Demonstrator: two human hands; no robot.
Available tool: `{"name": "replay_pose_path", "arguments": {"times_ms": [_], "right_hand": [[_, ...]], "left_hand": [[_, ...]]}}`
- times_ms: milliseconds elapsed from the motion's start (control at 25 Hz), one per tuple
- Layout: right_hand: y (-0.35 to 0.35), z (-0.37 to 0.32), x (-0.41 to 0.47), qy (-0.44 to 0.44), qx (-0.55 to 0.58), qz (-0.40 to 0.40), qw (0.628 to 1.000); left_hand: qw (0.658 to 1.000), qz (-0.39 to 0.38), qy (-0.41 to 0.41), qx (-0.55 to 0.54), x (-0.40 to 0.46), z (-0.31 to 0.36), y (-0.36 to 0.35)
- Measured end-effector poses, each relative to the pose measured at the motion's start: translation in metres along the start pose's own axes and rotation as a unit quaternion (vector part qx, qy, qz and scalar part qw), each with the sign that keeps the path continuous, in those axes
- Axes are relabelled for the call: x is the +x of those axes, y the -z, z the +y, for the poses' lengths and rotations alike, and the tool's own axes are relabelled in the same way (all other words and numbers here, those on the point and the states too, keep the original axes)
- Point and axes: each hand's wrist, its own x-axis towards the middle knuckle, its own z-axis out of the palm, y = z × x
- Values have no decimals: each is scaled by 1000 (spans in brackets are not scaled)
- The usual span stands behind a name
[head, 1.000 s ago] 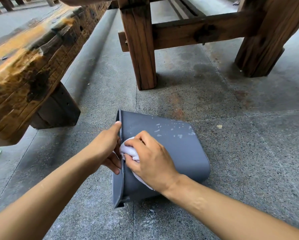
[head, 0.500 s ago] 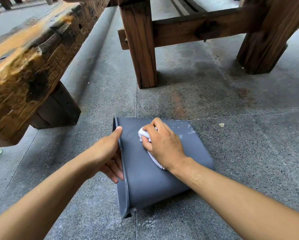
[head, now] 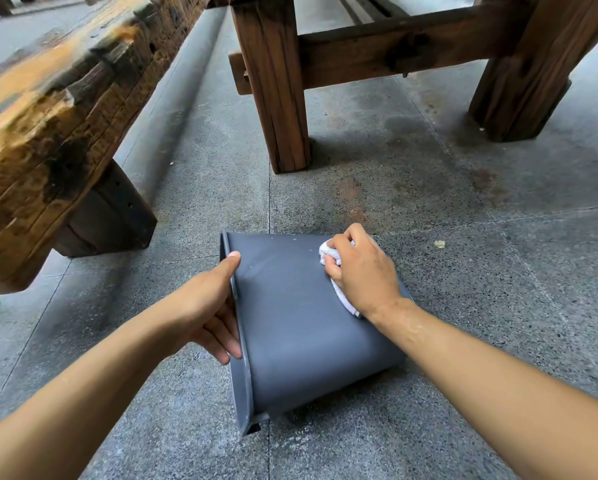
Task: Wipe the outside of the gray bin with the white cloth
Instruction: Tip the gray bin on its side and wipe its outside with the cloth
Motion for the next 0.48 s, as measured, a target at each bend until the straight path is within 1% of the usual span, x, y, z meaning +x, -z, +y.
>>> {"name": "replay_pose_path", "arguments": {"times_ms": [360,480], "right_hand": [[8,49,-14,-83,-41,8,996],[11,60,-18,-113,-55,-2,992]], "left_hand": [[1000,5,-5,-6,5,-4,2],[1000,2,2,-3,7,-8,4]]}}
